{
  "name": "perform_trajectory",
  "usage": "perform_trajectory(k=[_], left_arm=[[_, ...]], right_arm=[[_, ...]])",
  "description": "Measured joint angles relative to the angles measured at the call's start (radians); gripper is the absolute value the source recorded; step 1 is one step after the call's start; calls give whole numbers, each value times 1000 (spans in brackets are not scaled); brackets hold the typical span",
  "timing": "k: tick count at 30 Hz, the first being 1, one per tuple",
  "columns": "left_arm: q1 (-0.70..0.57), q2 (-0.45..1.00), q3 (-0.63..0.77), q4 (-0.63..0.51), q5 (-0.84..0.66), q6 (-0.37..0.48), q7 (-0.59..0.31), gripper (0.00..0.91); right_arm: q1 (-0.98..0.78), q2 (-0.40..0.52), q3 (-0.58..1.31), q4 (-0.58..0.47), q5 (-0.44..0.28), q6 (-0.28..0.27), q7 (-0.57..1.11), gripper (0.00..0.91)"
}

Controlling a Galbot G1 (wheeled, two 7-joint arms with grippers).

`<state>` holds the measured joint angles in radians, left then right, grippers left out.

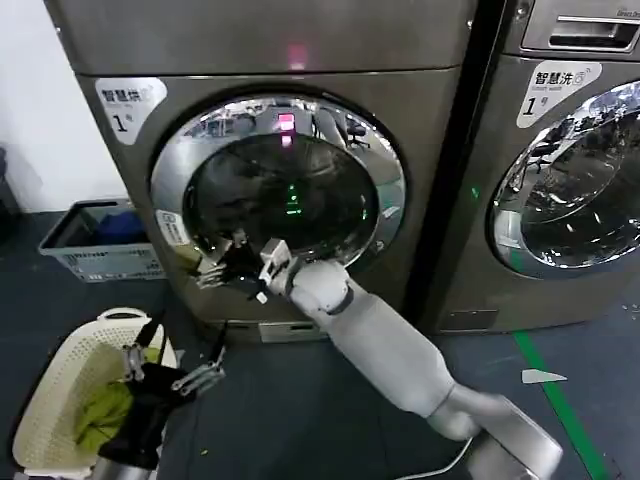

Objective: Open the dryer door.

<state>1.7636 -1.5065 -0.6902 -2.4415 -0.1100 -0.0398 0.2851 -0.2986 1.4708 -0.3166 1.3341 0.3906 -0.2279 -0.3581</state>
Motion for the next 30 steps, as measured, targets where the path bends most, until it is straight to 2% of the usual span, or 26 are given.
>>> perform_trajectory(k=[30], left_arm=[[1, 0, -1, -2, -1, -3, -4, 907]], right_arm=[[66, 109, -42, -135, -7, 0, 7, 907]])
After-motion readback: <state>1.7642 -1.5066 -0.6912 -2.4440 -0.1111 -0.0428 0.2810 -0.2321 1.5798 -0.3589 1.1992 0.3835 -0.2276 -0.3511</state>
